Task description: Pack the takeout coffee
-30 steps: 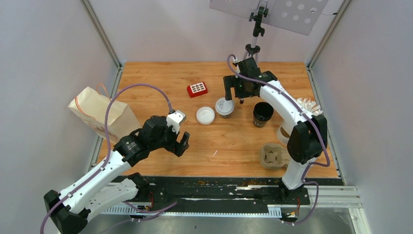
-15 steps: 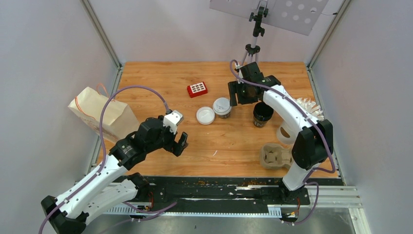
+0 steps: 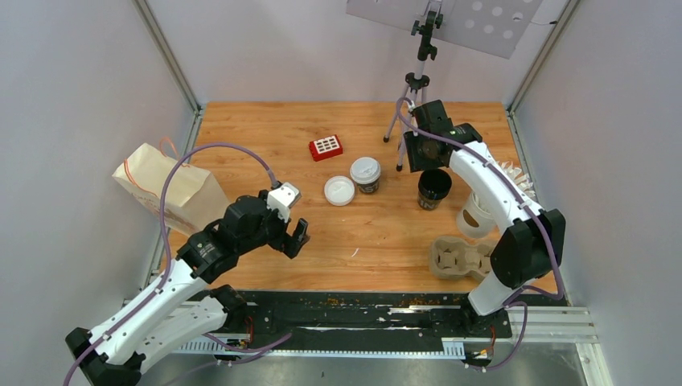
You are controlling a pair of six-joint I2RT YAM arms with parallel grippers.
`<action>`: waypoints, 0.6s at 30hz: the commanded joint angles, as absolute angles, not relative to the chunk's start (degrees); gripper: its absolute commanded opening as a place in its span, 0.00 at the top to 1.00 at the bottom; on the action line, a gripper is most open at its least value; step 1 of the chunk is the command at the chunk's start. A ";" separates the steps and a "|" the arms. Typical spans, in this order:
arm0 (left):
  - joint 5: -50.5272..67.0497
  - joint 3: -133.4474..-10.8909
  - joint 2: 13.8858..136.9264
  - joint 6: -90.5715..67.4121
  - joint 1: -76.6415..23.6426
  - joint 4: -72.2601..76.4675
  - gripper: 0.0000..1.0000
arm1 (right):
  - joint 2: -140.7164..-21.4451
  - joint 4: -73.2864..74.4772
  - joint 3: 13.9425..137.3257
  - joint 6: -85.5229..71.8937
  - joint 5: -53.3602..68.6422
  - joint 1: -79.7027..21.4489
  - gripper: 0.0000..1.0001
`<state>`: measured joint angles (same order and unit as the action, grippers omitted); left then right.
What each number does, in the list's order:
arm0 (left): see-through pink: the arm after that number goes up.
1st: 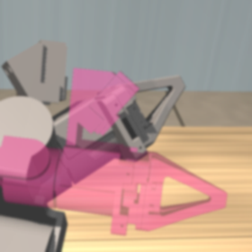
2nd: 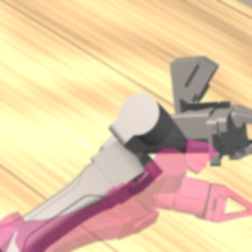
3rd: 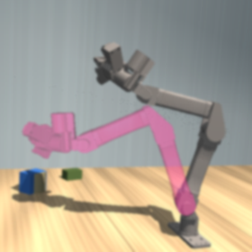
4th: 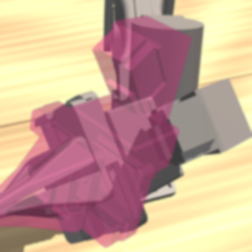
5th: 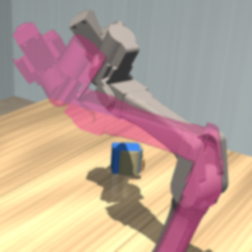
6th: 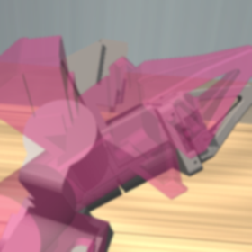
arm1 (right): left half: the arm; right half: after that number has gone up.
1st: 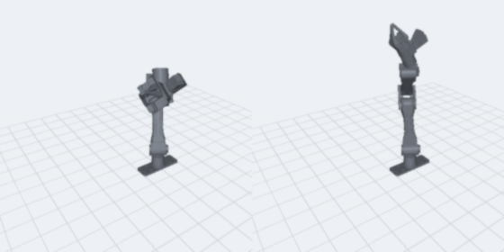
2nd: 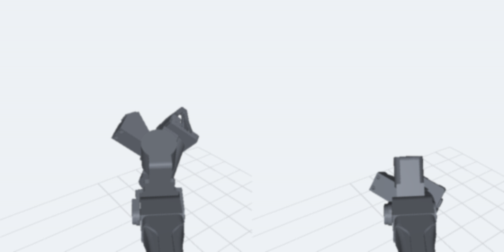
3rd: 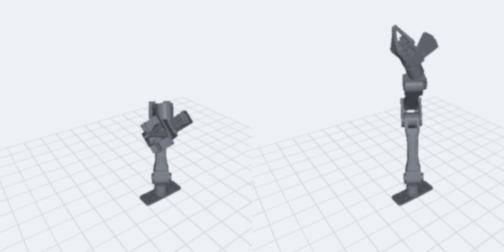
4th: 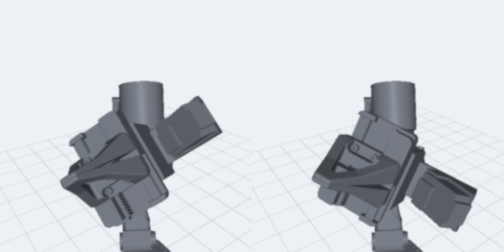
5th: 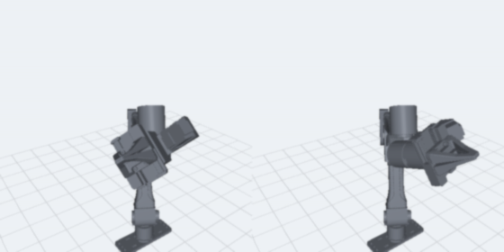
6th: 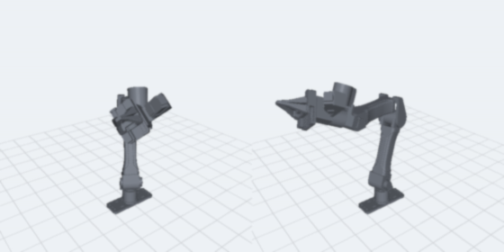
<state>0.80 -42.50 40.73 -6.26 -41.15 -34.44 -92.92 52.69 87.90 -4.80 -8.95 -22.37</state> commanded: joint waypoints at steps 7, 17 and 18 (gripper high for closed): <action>1.10 -42.26 38.68 -5.02 -40.96 -32.29 0.00 | -96.28 52.24 89.32 -5.53 -5.34 -17.77 0.69; 0.60 -42.10 36.99 -4.92 -40.95 -32.13 0.00 | -97.03 50.99 87.16 -6.46 -3.84 -16.93 0.70; 0.43 -42.04 36.95 -4.99 -40.96 -32.16 0.00 | -97.03 50.90 86.92 -6.54 -3.64 -16.82 0.71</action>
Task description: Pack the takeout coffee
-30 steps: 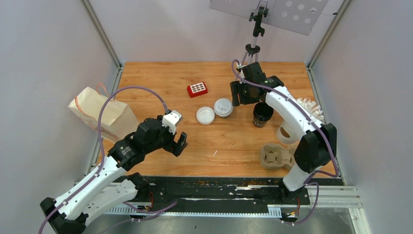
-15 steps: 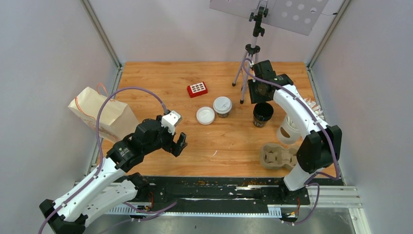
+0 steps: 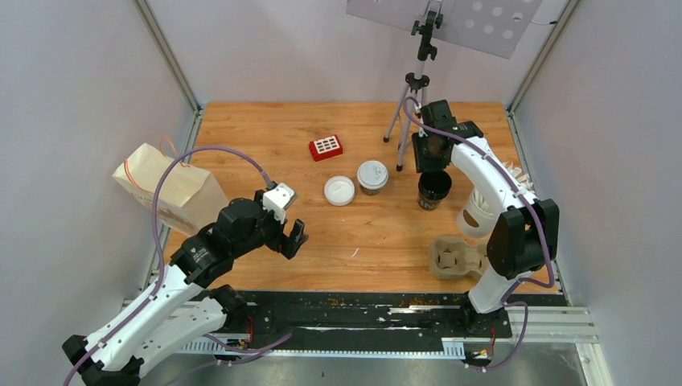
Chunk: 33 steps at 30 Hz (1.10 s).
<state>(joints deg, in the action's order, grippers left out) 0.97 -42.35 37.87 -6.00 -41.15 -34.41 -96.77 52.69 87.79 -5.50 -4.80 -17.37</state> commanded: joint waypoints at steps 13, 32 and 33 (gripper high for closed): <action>-1.54 -41.94 36.66 -5.10 -40.98 -32.42 0.00 | -97.02 50.33 84.79 -7.40 -3.51 -16.39 0.82; -2.88 -41.84 37.46 -5.05 -40.96 -32.65 0.00 | -97.12 51.14 84.42 -8.92 -2.45 -16.44 0.97; -2.90 -41.86 37.49 -5.11 -41.00 -32.61 0.00 | -97.04 51.23 84.46 -8.79 -2.54 -16.44 0.99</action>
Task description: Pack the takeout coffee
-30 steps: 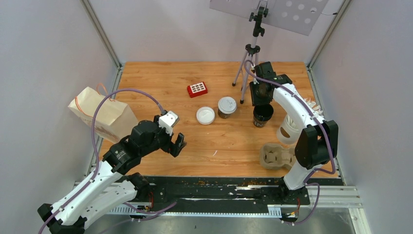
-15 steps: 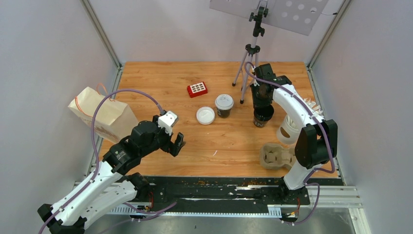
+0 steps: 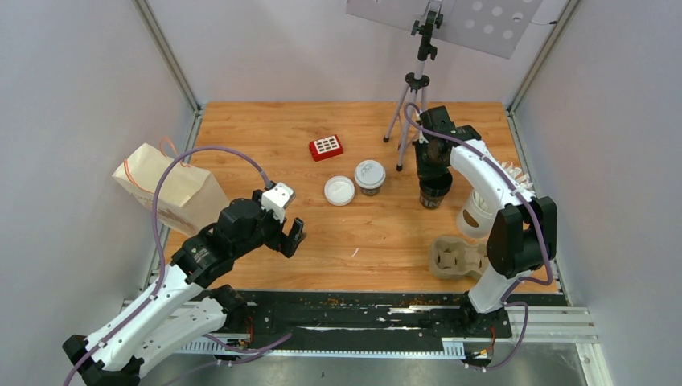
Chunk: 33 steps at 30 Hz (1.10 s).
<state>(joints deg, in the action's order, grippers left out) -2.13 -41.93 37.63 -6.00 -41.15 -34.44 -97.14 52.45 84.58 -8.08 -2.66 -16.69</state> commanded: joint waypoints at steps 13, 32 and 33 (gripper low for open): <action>-2.81 -41.75 37.47 -5.36 -40.96 -32.59 0.00 | -95.10 55.32 88.36 -8.46 -6.62 -16.52 1.00; -2.37 -41.66 37.93 -5.36 -40.96 -32.36 0.00 | -93.50 58.56 92.43 -7.94 -9.23 -16.56 1.00; -2.37 -41.66 37.97 -5.36 -40.96 -32.36 0.00 | -93.59 58.89 92.71 -7.97 -9.27 -16.61 1.00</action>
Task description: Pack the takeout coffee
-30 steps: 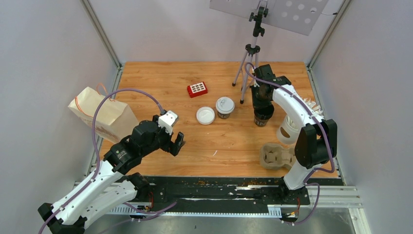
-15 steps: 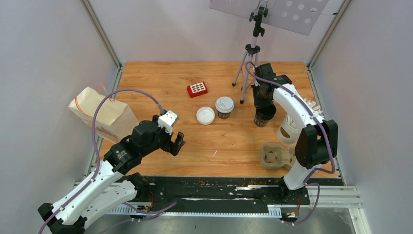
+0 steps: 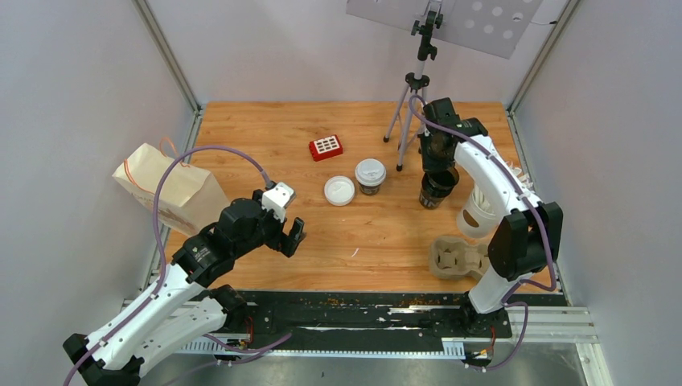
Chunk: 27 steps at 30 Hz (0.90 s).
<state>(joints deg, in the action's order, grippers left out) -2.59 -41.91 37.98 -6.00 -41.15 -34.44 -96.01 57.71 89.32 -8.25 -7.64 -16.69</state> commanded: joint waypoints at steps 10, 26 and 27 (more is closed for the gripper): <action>-1.87 -41.58 38.10 -5.19 -40.96 -32.29 0.00 | -93.29 65.45 99.65 -8.67 -12.94 -17.05 1.00; -2.82 -41.74 37.98 -5.45 -40.96 -32.59 0.00 | -89.44 72.40 108.74 -7.88 -11.92 -19.05 1.00; -3.00 -41.81 37.85 -5.49 -40.96 -32.64 0.00 | -89.06 72.54 109.14 -7.69 -11.83 -19.33 1.00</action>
<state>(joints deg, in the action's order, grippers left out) -2.09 -41.91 38.11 -6.00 -41.15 -34.44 -92.55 70.72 105.12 -8.27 -11.31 -18.17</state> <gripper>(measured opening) 1.000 0.009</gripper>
